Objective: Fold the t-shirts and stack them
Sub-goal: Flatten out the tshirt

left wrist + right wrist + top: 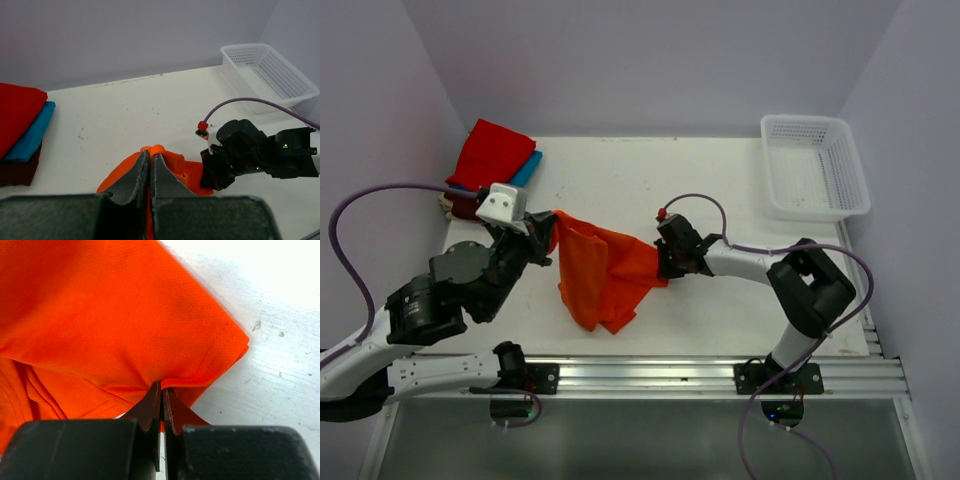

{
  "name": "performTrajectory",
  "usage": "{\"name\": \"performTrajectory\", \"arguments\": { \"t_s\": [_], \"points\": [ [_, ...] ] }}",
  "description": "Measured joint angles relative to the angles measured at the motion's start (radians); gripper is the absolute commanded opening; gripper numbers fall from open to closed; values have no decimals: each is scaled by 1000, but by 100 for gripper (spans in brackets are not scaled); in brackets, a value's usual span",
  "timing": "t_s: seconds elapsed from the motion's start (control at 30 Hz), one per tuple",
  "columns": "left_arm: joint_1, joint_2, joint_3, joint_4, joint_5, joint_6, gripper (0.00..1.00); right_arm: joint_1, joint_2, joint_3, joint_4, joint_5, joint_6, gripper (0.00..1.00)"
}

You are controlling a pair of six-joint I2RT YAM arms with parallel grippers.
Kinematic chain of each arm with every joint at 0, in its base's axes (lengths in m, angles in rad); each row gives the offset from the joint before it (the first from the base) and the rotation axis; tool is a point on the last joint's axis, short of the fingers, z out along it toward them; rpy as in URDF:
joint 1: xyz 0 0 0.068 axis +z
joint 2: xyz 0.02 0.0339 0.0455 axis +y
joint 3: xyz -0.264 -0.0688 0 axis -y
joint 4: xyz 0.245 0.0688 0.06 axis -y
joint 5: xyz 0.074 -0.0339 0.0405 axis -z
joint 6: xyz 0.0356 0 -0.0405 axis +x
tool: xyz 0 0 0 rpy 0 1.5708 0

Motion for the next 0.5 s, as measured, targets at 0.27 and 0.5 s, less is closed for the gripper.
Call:
{"name": "performTrajectory", "arguments": {
  "t_s": [0.27, 0.5],
  "points": [
    [0, -78, -206, -18, -52, -152, 0, 5, -227, -22, -165, 84, 3, 0],
    [0, -158, -412, -155, -158, -450, 85, 5, -587, 192, -395, 255, -47, 0]
  ]
}}
